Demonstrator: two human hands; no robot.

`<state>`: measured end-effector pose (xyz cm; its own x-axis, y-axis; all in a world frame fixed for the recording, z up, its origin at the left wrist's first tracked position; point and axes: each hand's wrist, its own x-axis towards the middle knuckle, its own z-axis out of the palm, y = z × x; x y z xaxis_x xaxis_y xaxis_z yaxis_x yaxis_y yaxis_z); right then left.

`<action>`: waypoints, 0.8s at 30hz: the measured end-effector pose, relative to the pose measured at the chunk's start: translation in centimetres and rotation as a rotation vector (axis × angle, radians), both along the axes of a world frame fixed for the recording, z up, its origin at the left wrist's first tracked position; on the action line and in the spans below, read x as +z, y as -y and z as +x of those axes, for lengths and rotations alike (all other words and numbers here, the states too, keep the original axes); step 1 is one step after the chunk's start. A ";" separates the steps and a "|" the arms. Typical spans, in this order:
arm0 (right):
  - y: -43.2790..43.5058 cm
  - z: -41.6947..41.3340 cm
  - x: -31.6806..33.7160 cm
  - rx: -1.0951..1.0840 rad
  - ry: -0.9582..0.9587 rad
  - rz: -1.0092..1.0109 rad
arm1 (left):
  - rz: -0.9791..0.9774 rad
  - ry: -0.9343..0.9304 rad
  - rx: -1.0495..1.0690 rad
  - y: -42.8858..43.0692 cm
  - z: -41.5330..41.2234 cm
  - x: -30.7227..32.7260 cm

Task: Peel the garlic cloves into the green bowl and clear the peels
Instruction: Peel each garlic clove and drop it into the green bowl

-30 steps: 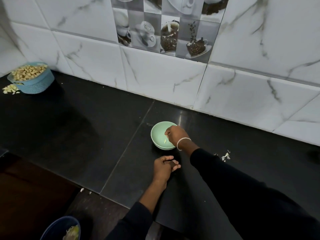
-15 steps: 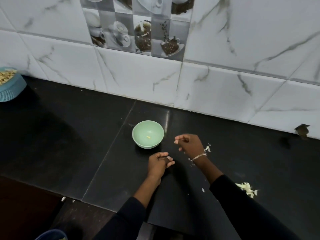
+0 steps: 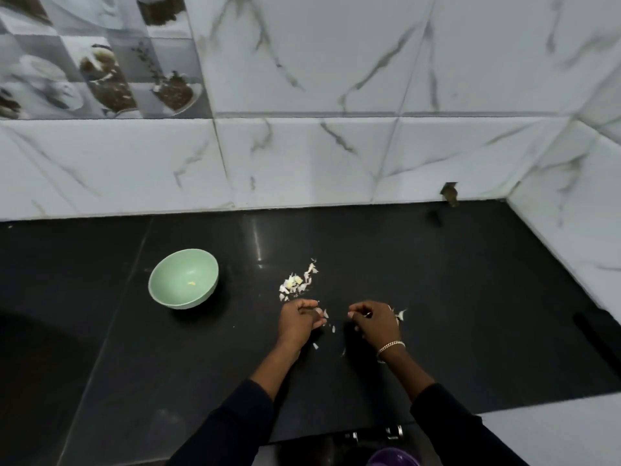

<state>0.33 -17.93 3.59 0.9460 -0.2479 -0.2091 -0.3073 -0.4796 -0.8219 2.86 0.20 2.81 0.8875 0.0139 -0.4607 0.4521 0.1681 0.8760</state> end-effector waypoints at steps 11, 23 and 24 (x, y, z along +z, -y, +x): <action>4.8 -0.2 -1.3 0.180 -0.102 -0.483 | 0.139 0.036 -0.104 3.2 -0.6 -0.3; 4.7 1.7 -2.2 0.328 -0.061 -0.661 | 0.181 0.059 -0.085 1.7 -0.8 0.0; 4.7 1.7 -2.3 0.336 -0.051 -0.661 | 0.178 0.063 -0.082 1.6 -0.8 0.2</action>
